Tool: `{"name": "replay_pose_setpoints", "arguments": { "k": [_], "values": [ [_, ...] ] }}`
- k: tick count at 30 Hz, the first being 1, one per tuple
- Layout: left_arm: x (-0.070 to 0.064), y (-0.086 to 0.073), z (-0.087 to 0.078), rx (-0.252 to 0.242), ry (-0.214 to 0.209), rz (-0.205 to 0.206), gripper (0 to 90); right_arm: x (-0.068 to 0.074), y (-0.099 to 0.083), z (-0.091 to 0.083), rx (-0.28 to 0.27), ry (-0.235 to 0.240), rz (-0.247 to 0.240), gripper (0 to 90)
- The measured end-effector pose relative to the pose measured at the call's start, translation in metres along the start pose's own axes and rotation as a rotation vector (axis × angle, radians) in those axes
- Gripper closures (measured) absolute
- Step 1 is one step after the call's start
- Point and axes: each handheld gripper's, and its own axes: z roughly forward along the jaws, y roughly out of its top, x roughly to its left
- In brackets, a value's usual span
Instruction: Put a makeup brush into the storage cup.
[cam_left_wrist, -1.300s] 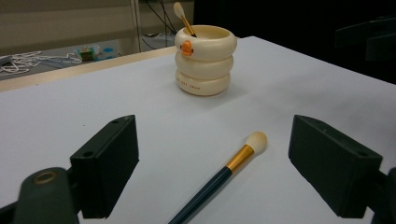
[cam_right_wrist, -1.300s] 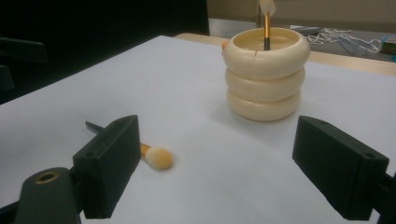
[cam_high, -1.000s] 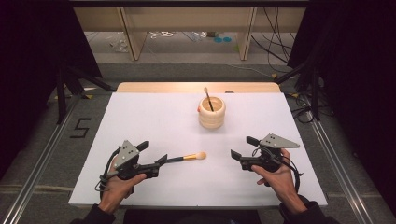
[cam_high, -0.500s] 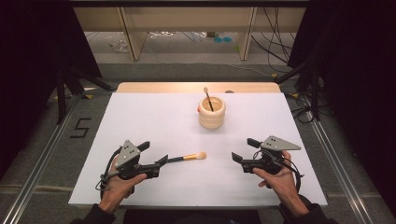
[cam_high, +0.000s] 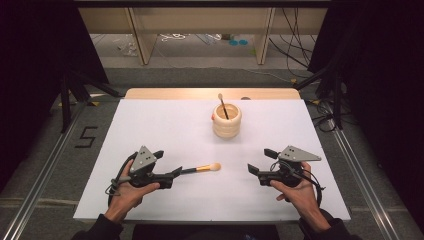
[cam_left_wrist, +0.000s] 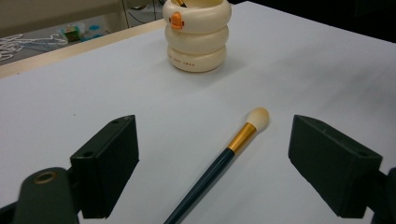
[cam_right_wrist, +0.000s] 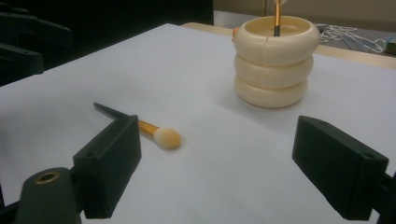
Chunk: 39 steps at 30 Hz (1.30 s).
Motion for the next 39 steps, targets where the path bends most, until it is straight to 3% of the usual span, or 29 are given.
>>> {"name": "replay_pose_setpoints", "arguments": {
  "k": [3,6,9,11,15,17,19,22,23,24,26,29,30,33,35,39],
  "values": [
    [-0.001,0.003,0.007,0.044,-0.031,0.026,16.0,0.000,-0.001,0.000,-0.016,0.004,0.004,16.2],
    [-0.003,0.008,0.017,0.097,-0.074,0.072,16.1,0.000,-0.001,-0.002,-0.010,0.004,0.002,16.2],
    [-0.004,0.012,0.026,0.172,-0.096,0.137,16.8,0.001,0.000,-0.001,-0.006,0.004,0.001,16.2],
    [-0.004,0.015,0.032,0.210,-0.113,0.159,17.3,0.002,0.000,-0.001,-0.008,0.003,0.000,16.3],
    [-0.001,0.019,0.044,0.277,-0.125,0.170,17.2,0.003,0.001,-0.001,0.001,-0.003,-0.008,16.4],
    [0.000,0.020,0.049,0.312,-0.124,0.177,18.6,0.002,0.000,0.002,-0.023,0.005,-0.016,16.4],
    [0.001,0.021,0.053,0.338,-0.131,0.188,18.7,0.004,0.000,0.002,-0.003,0.011,0.001,16.5],
    [0.003,0.022,0.059,0.385,-0.138,0.209,18.7,0.002,0.000,0.003,-0.017,0.004,-0.019,16.5],
    [0.004,0.022,0.062,0.401,-0.137,0.217,18.7,0.003,0.000,0.003,-0.007,0.014,-0.002,16.6],
    [0.004,0.022,0.064,0.414,-0.144,0.219,19.4,0.002,0.001,0.002,-0.008,-0.002,-0.029,16.6],
    [0.005,0.021,0.068,0.450,-0.154,0.229,20.1,0.002,0.001,0.002,-0.005,0.000,-0.031,16.7],
    [0.006,0.021,0.074,0.483,-0.160,0.244,20.4,0.003,0.001,0.001,0.012,0.000,-0.031,16.8],
    [0.006,0.022,0.075,0.492,-0.164,0.266,20.8,0.003,0.000,0.004,-0.022,0.014,-0.028,16.8],
    [0.006,0.023,0.078,0.508,-0.167,0.263,22.9,0.003,0.000,0.004,-0.021,0.015,-0.028,16.9],
    [0.006,0.023,0.081,0.520,-0.173,0.287,23.5,0.003,0.000,0.004,-0.017,0.018,-0.029,16.9],
    [0.005,0.024,0.084,0.544,-0.185,0.277,24.4,0.003,0.000,0.004,-0.015,0.019,-0.029,17.1]
  ]
}}
